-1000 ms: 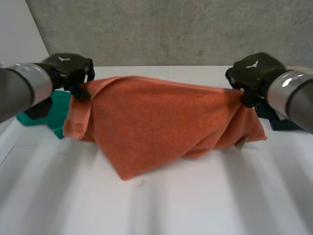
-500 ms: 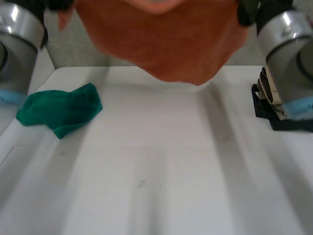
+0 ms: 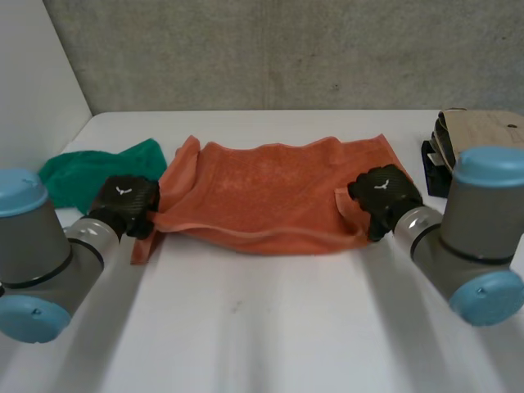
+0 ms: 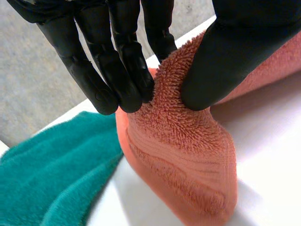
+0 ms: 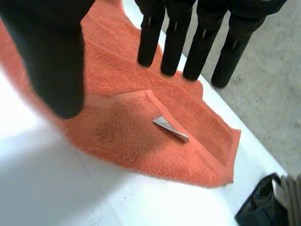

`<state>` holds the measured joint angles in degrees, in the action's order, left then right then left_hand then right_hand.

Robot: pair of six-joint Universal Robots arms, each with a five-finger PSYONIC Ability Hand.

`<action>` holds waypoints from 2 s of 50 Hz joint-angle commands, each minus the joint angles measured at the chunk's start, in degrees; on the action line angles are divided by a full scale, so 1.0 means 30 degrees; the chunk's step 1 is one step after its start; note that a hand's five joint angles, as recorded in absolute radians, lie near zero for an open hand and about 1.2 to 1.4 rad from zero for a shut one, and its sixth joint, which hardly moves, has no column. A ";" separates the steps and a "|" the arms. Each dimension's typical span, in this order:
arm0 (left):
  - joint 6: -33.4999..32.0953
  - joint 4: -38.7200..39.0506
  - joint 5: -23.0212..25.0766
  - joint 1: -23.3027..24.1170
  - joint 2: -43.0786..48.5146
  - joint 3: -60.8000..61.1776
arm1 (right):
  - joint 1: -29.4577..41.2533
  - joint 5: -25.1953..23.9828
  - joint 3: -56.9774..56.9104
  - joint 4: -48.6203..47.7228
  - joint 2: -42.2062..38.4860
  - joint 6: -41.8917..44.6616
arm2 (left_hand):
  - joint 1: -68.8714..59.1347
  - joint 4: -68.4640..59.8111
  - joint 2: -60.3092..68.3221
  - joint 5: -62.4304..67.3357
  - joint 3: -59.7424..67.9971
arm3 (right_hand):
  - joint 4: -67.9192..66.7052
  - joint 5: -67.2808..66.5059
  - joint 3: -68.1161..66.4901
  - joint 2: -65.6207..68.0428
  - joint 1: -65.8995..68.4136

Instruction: Fold the laundry.

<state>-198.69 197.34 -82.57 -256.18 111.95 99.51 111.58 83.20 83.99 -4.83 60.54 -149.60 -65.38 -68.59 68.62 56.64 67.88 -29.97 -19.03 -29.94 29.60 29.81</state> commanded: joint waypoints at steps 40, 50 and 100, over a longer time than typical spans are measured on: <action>0.0196 -0.0183 0.1655 -0.0565 -0.3246 0.1373 | -0.1948 -0.7256 -1.9498 0.9636 -1.2325 0.7678 | -0.4875 -0.3804 0.3793 0.4453 0.4039 | -0.0408 -0.0722 -0.0418 0.0532 0.0462; 0.0283 -0.0183 0.1567 -0.0447 -0.3275 0.1167 | -0.1860 -0.7344 -2.0906 0.9666 -1.3762 0.7737 | -0.4875 -0.3804 0.3793 0.4453 0.4039 | -0.4161 -0.4475 -0.4170 0.4285 0.4215; -0.6806 -1.2957 0.1451 -0.1327 -0.3220 -0.0146 | -0.5054 -0.1338 -0.2888 1.3773 0.0799 0.8268 | -0.4875 -0.3804 0.3793 0.4453 0.4039 | -1.6676 -1.6990 -1.6686 1.6800 1.6730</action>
<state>-215.79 157.55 -77.21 -261.06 96.44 104.17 95.65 78.96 76.26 45.51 65.10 -119.92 -65.38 -68.60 68.62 56.64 67.88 -68.53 -55.84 -68.09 67.33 63.79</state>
